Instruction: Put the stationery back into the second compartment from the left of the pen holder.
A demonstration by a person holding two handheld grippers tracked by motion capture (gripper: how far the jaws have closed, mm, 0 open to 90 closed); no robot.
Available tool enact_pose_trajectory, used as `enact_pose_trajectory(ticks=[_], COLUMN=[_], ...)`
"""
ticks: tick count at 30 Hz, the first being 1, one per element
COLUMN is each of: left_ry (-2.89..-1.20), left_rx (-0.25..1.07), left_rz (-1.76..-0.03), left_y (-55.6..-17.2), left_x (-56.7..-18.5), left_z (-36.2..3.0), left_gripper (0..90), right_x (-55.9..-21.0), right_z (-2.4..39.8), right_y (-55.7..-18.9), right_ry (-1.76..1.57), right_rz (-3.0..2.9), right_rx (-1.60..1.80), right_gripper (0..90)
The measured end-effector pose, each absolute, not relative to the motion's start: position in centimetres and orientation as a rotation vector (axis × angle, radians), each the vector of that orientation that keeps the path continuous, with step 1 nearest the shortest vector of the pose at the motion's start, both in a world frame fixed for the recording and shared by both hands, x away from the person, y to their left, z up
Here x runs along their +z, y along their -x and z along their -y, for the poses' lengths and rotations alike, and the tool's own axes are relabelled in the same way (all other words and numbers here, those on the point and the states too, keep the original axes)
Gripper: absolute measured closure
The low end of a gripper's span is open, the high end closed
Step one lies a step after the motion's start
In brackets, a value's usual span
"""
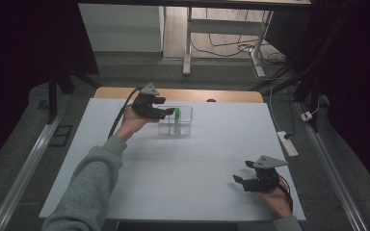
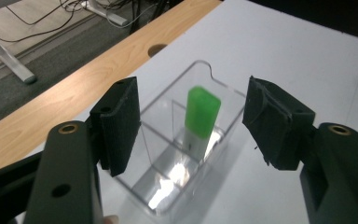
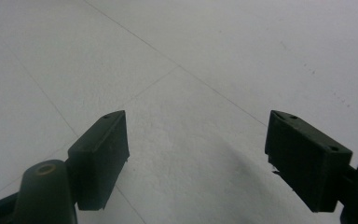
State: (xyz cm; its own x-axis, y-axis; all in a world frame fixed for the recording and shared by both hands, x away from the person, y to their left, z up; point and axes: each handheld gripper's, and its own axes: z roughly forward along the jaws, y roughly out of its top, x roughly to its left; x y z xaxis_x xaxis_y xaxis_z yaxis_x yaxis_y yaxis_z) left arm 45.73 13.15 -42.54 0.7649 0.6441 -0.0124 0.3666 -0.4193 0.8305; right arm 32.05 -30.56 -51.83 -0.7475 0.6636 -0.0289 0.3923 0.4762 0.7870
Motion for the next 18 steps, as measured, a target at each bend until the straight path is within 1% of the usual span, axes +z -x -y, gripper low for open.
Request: enact_pose_trajectory(ticks=[18], left_ry=[-2.077], left_rx=[0.389], left_rz=[-0.772], left_y=[-39.8], left_x=[-44.0], left_z=[-16.9], left_gripper=[35.1], right_x=[-51.9], right_z=[30.9], right_y=[-31.7], right_ry=[-0.9], right_rz=[-2.4], right_rx=[1.142], right_gripper=[21.1])
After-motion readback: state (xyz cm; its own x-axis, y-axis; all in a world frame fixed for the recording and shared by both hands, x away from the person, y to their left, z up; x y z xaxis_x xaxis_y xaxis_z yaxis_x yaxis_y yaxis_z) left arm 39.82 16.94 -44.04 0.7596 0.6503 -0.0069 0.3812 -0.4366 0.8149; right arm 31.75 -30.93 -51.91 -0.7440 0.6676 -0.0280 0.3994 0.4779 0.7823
